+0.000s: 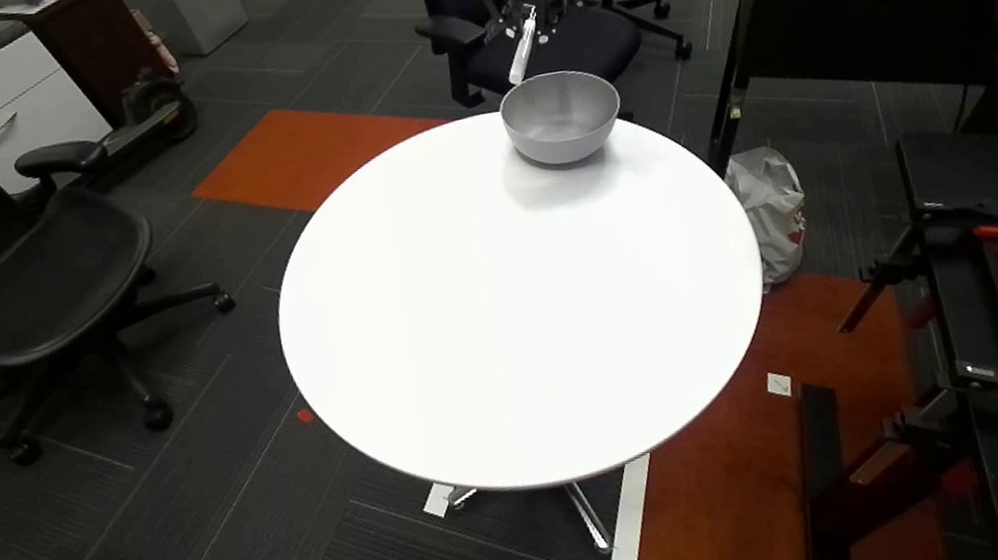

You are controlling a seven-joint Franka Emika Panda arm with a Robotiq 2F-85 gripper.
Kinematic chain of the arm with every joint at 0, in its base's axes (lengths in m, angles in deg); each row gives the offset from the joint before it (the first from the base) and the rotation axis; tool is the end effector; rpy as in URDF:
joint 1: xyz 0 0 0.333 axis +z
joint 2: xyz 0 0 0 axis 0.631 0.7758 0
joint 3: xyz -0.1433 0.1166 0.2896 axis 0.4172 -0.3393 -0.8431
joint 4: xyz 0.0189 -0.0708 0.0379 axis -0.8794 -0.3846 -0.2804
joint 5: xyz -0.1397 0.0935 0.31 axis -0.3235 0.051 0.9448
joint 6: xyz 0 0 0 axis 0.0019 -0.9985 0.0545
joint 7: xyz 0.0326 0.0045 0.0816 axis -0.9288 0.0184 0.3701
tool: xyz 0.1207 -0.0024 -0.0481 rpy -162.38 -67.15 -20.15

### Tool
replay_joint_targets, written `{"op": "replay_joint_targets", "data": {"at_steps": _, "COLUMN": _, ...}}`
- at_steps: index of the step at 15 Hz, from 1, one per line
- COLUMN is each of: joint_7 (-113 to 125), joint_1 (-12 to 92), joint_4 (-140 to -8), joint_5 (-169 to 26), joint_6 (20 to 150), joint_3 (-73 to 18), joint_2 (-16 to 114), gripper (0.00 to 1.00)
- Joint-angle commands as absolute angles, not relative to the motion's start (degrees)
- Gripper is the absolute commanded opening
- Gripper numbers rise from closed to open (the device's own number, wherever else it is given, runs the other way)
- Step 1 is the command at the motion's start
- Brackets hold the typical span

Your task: Remove the marker from the mug cup and place it on the table

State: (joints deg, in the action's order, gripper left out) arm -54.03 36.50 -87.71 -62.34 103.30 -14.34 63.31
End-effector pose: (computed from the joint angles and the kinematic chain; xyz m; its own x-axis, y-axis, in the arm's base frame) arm 0.6296 -0.2041 0.3044 0.0479 -0.9794 0.1962 -0.9668 -0.0948 -0.2372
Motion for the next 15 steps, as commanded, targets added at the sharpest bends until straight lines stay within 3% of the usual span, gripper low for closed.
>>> {"op": "replay_joint_targets", "data": {"at_steps": 1, "joint_7": -54.4, "joint_1": 40.0, "joint_4": -94.9, "joint_5": -65.4, "joint_6": 105.9, "joint_3": -14.2, "joint_2": 56.4, "gripper": 0.05}}
{"op": "replay_joint_targets", "data": {"at_steps": 7, "joint_7": -52.5, "joint_1": 43.2, "joint_4": -96.4, "joint_5": -67.4, "joint_6": 103.4, "joint_3": -18.4, "joint_2": 53.9, "gripper": 0.05}}
{"op": "replay_joint_targets", "data": {"at_steps": 15, "joint_7": -53.7, "joint_1": 49.2, "joint_4": -92.0, "joint_5": -74.1, "joint_6": 98.6, "joint_3": -21.0, "joint_2": 60.3, "gripper": 0.05}}
